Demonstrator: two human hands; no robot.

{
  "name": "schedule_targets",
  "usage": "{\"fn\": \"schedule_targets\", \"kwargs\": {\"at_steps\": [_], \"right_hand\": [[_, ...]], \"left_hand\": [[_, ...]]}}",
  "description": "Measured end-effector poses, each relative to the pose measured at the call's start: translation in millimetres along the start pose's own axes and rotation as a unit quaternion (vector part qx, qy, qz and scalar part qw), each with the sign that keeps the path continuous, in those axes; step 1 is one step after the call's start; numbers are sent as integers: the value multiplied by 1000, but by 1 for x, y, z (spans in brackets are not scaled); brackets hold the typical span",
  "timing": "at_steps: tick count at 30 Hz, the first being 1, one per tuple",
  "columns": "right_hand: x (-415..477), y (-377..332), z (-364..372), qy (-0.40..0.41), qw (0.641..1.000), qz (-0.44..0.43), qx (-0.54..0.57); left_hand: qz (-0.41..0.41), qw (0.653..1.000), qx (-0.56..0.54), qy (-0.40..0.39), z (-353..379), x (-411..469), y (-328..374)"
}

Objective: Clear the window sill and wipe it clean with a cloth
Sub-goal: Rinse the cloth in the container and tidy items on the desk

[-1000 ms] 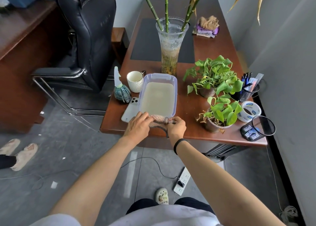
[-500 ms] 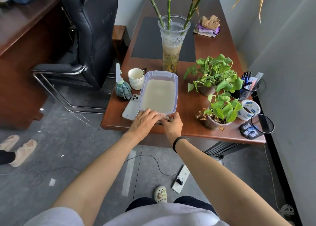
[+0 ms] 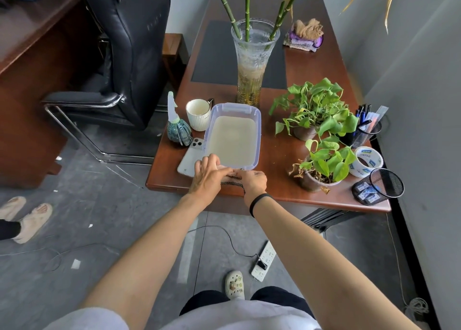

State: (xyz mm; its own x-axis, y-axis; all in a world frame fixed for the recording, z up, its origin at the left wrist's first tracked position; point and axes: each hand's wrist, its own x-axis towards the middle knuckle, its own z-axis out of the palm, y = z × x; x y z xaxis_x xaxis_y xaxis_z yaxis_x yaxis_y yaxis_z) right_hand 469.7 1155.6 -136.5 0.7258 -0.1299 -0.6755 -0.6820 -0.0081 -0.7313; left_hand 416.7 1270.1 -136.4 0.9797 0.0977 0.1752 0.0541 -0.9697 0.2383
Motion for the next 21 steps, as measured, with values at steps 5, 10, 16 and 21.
{"fn": "schedule_targets", "kwargs": {"at_steps": [5, 10, 16, 21], "right_hand": [[1, 1, 3, -10, 1000, -6, -15], [-1, -5, -4, -66, 997, 26, -14], [-6, -8, -22, -114, 993, 18, -17], [11, -5, -5, -56, 996, 3, -63]], "left_hand": [[2, 1000, 4, 0, -1, -2, 1], [-85, 990, -99, 61, -11, -5, -13], [-90, 994, -54, 29, -11, 0, -11], [-107, 994, -13, 20, -9, 4, -10]]}}
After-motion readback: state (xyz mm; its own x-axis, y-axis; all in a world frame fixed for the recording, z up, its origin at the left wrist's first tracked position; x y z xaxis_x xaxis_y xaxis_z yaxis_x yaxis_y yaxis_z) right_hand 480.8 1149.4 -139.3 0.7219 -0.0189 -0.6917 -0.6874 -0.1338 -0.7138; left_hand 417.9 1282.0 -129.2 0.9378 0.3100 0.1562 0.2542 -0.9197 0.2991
